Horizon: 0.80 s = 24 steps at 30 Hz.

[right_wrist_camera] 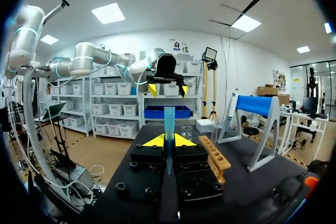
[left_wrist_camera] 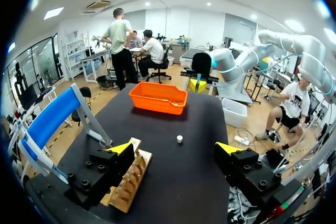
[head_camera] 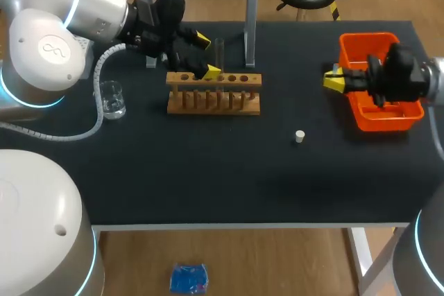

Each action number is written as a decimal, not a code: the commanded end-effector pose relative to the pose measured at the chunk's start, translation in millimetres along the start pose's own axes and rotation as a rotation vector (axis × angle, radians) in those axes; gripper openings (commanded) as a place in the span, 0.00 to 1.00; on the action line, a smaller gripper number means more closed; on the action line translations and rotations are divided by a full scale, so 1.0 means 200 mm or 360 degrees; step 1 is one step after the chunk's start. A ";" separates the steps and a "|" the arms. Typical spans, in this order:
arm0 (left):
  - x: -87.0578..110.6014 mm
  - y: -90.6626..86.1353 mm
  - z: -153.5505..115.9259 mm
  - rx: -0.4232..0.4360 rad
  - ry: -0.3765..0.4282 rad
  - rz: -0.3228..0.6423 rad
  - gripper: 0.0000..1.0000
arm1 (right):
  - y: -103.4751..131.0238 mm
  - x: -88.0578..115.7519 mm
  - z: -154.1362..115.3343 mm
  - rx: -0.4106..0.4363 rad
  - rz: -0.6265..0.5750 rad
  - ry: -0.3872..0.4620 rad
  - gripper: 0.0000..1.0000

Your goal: Invert the test tube, pick up the pipette, mount the tip to pipette, aspirate from beaker and dispense into the tube, eject the tip, return the pipette, and cap with the stopper.

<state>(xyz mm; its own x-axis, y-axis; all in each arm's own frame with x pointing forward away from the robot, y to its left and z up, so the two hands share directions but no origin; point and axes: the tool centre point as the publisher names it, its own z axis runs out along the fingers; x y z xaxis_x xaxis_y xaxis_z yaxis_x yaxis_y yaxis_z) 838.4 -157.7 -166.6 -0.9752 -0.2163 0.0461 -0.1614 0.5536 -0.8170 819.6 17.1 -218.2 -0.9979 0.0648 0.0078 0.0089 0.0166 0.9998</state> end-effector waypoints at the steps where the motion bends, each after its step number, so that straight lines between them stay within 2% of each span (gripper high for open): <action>1: 0.00 0.00 0.00 -0.0003 0.0004 -0.0001 1.00 | -0.03 0.03 -0.06 -0.0018 -0.0001 -0.0005 0.00; 24: 0.00 0.00 0.00 -0.0003 0.0004 -0.0001 1.00 | -0.13 0.06 -0.09 0.0018 0.0051 0.0081 0.00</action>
<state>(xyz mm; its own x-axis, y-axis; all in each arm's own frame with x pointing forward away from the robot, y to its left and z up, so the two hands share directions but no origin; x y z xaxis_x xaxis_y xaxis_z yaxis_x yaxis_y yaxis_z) 838.4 -157.6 -166.6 -0.9752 -0.2163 0.0461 -0.1614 0.5536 -0.8170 806.0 1.1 -243.3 -0.9990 0.0215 0.0402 0.0408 0.0263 0.9988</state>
